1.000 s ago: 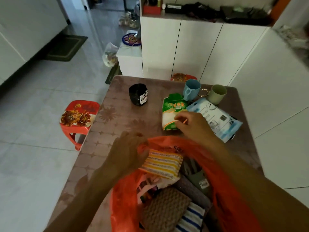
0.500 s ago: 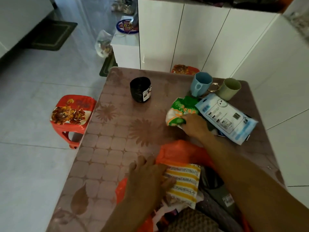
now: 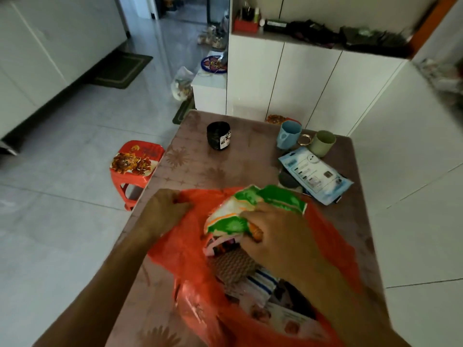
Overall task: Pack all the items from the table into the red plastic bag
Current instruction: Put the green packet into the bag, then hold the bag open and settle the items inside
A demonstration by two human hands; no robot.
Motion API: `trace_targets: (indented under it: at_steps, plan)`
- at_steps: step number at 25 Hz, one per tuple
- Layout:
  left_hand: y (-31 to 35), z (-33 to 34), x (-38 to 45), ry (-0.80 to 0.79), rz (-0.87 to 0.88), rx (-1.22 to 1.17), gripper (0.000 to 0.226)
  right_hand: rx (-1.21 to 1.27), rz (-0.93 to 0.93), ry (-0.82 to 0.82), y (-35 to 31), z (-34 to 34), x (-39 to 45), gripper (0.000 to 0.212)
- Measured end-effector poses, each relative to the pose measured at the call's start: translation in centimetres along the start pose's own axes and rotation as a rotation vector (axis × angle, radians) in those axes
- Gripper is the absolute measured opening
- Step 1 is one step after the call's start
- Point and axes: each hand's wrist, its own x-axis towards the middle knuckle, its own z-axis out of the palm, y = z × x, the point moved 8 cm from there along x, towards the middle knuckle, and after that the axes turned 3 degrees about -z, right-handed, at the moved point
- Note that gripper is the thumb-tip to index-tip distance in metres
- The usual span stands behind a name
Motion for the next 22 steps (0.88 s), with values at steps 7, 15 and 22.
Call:
trace_targets:
  at_steps: [7, 15, 22]
  plan:
    - [1.5, 1.0, -6.3, -0.072, -0.022, -0.476, 0.023, 0.434, 0.133, -0.123, 0.0, 5.2, -5.8, 0.042]
    - [1.2, 0.9, -9.1, -0.146, 0.006, -0.497, 0.028, 0.042, 0.439, -0.573, 12.5, 6.7, -15.5, 0.027]
    - [7.2, 1.7, -7.7, -0.185, -0.006, -0.848, 0.015, 1.142, 0.815, 0.152, 10.7, -2.6, -10.9, 0.011]
